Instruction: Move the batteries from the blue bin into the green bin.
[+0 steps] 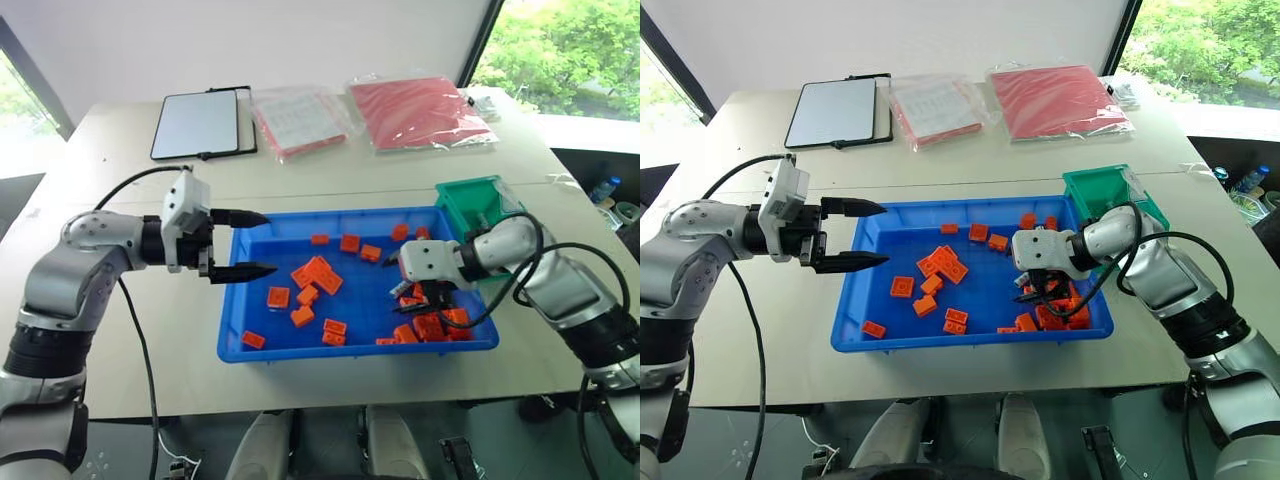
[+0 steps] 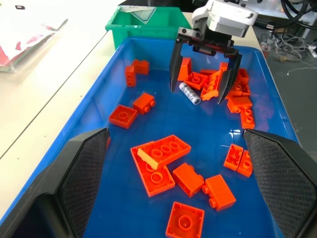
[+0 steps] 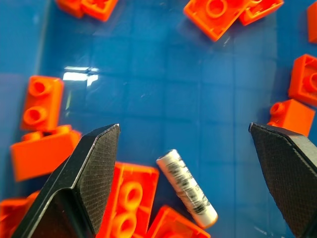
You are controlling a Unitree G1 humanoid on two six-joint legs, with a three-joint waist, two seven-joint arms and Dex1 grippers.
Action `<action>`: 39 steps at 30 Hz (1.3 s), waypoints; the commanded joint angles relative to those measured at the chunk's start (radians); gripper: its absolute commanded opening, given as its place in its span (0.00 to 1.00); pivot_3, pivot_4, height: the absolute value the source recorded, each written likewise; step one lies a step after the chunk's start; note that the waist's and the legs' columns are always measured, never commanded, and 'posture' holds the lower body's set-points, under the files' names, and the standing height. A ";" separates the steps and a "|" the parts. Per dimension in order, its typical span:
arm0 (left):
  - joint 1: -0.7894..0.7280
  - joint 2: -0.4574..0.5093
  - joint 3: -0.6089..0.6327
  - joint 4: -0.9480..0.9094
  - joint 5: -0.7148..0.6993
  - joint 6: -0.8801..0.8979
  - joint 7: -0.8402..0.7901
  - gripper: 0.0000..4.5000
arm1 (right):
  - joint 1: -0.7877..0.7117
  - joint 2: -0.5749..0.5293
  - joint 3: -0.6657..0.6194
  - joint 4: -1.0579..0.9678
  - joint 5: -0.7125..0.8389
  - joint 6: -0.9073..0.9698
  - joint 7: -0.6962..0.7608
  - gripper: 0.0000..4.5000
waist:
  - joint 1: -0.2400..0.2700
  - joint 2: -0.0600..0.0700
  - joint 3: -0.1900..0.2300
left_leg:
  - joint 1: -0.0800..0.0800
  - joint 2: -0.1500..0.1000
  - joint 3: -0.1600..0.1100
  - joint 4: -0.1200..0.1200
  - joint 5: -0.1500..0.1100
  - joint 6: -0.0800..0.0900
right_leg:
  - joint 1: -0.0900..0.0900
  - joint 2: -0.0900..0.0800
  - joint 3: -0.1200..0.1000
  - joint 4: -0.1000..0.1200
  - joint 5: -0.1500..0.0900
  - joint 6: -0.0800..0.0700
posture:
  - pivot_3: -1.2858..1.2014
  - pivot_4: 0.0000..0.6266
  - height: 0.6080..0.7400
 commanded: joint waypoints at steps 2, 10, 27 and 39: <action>0.004 0.022 0.044 -0.039 -0.017 0.004 0.003 1.00 | -0.063 -0.008 -0.051 0.053 -0.003 -0.007 0.034 0.95 | 0.001 0.000 0.000 | 0.000 0.000 0.000 0.000 0.000 0.000 | 0.000 0.000 0.000 0.000 0.000 0.000 | 0.52 0.24 0.96; 0.003 0.019 0.045 -0.046 -0.019 0.008 0.014 1.00 | -0.089 0.017 -0.041 0.147 -0.043 -0.042 0.056 0.95 | 0.000 0.000 0.000 | 0.000 0.000 0.000 0.000 0.000 0.000 | 0.000 0.000 0.000 0.000 0.000 0.000 | 0.52 0.24 0.96; 0.006 0.019 0.063 -0.062 -0.027 0.015 0.035 1.00 | -0.137 0.128 -0.029 0.458 -0.134 -0.160 0.045 0.76 | -0.001 0.000 0.000 | 0.001 -0.001 0.000 0.000 0.000 -0.001 | 0.001 0.000 0.000 0.000 0.000 0.000 | 0.52 0.24 0.96; 0.003 0.011 0.052 -0.041 -0.013 0.002 0.030 1.00 | -0.022 0.072 -0.296 0.100 0.026 0.192 -0.094 0.01 | 0.000 0.000 0.000 | 0.001 -0.001 0.000 0.000 0.000 0.000 | 0.000 0.000 0.000 0.001 0.000 0.000 | 0.52 0.24 0.96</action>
